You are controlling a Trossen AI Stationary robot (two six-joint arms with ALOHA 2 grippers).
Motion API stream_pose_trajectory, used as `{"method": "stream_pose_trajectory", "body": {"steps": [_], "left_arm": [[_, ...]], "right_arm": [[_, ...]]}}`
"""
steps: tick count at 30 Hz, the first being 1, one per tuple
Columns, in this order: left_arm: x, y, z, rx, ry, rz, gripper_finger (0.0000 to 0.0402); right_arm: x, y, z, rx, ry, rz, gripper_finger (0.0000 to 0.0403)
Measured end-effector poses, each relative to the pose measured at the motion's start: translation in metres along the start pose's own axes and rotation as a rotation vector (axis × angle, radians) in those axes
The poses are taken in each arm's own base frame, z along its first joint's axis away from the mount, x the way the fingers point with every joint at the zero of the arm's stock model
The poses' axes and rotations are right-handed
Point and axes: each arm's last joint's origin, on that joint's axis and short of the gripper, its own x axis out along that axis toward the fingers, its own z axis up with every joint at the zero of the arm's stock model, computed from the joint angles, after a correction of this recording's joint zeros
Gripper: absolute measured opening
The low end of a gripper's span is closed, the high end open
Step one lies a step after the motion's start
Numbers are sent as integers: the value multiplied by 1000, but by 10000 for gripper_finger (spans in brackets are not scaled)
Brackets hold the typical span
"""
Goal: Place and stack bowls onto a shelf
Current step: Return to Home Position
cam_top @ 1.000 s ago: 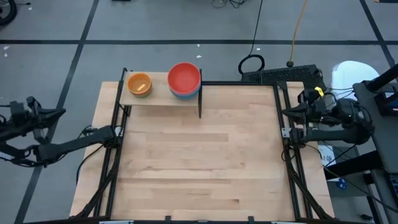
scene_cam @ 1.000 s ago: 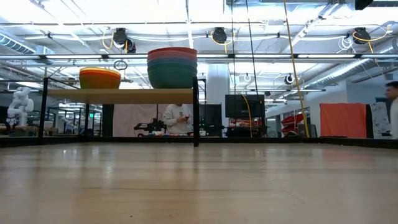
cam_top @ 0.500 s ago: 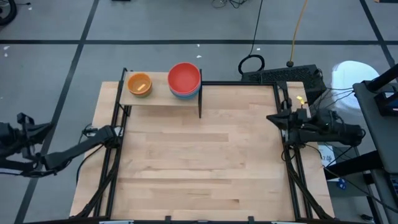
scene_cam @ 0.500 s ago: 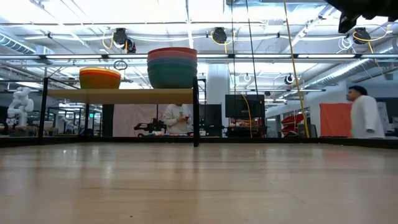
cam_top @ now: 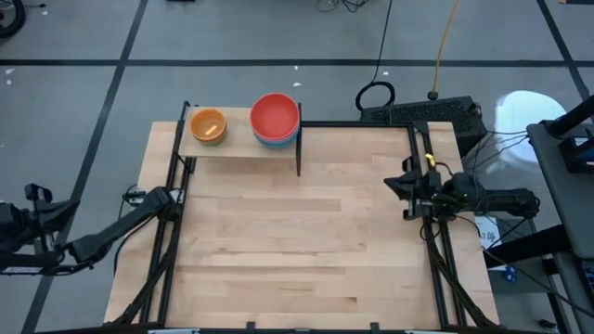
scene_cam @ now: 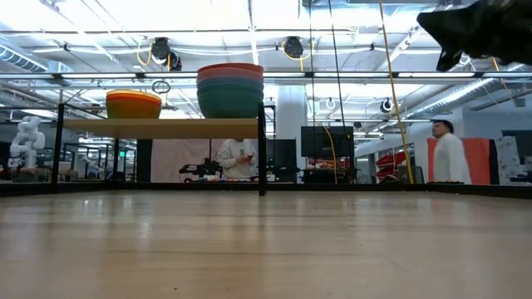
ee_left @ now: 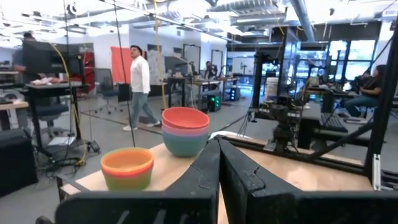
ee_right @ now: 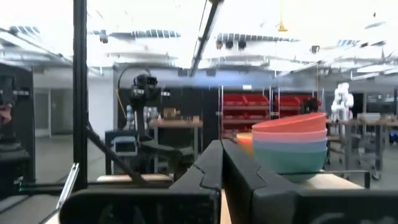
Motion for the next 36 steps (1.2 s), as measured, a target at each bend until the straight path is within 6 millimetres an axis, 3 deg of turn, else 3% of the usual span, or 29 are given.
{"method": "stream_pose_trajectory", "body": {"steps": [4, 16, 28, 36], "left_arm": [[1, -5, 0, 3, -2, 10, 4], [6, -23, -1, 17, 7, -23, 6], [14, -42, -3, 53, 9, 26, 7], [38, -48, -8, 79, 88, 48, 4]], "right_arm": [[-1, 0, 7, 11, -110, -2, 0], [0, 0, 2, -66, -66, -5, 0], [-1, 0, -17, -92, 137, 5, 0], [-3, 0, -26, -97, 226, 6, 0]]}}
